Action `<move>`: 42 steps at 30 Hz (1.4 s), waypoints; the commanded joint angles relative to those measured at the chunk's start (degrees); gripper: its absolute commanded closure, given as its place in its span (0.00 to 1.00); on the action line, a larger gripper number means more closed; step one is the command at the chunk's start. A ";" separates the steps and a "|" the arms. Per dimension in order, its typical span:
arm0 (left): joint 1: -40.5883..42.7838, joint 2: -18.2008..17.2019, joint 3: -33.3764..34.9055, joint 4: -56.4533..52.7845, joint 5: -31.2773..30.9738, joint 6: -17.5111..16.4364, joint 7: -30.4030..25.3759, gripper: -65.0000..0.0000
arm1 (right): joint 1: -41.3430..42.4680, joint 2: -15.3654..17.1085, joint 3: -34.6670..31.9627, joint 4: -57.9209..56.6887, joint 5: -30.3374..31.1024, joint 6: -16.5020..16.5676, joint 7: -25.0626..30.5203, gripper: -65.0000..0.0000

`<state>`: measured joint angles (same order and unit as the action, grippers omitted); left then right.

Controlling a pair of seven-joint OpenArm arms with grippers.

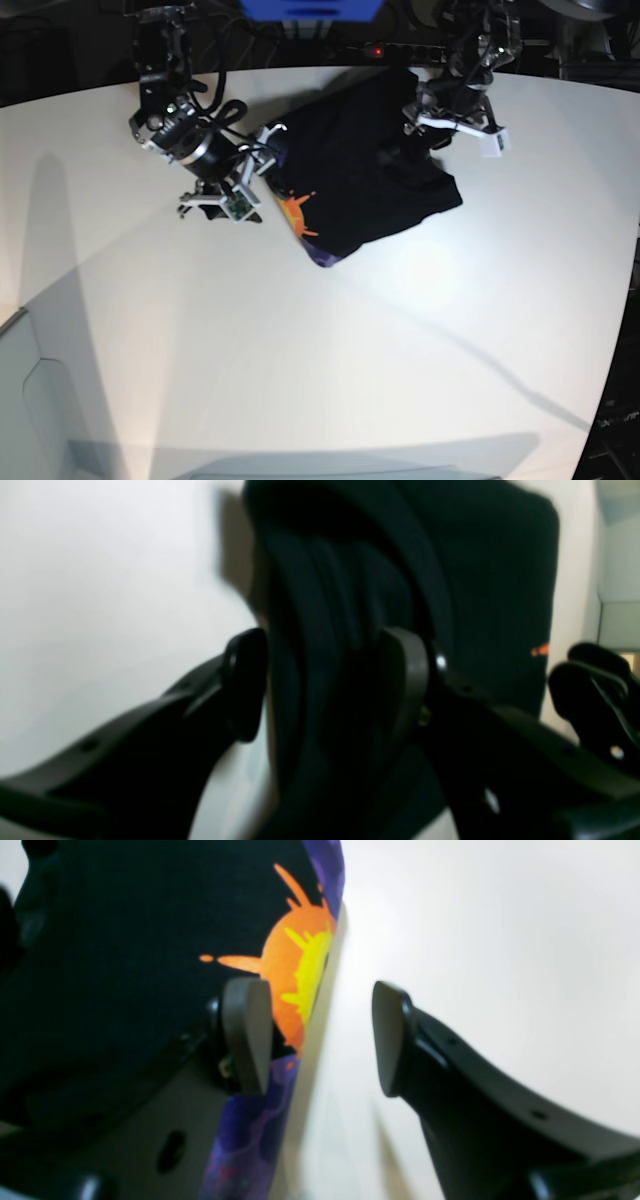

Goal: Fold the T-shirt properly
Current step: 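Adjust and flatten the folded bundle with both grippers, then push the folded bundle into a neat square with the left gripper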

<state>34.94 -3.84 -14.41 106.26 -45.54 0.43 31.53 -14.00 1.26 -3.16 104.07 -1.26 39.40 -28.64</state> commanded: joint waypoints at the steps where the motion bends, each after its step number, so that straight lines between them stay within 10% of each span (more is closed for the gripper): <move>1: 0.18 -0.16 -0.05 0.16 -0.48 -0.56 -0.54 0.48 | 0.86 0.02 -0.14 1.03 0.86 0.60 1.43 0.50; 14: -2.63 -0.34 3.73 -6.08 -0.48 -0.65 -0.63 0.49 | 1.30 0.02 -0.14 1.03 0.86 0.60 1.43 0.50; 26: -3.86 -0.69 3.65 -6.17 0.04 -0.65 -0.54 1.00 | 2.18 0.02 -0.14 0.94 0.86 0.60 1.35 0.50; 30: -4.39 -0.78 3.56 -6.26 0.22 -0.65 -0.54 1.00 | 2.18 0.02 -0.14 1.03 0.86 0.60 1.35 0.50; 42: -14.24 -14.93 15.78 -6.26 0.22 -0.65 -0.54 1.00 | 3.49 0.72 6.46 1.55 0.86 0.60 1.35 0.50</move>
<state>21.23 -18.61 1.76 98.94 -44.82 0.08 32.21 -11.16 1.93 3.49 104.40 -1.32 39.40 -28.95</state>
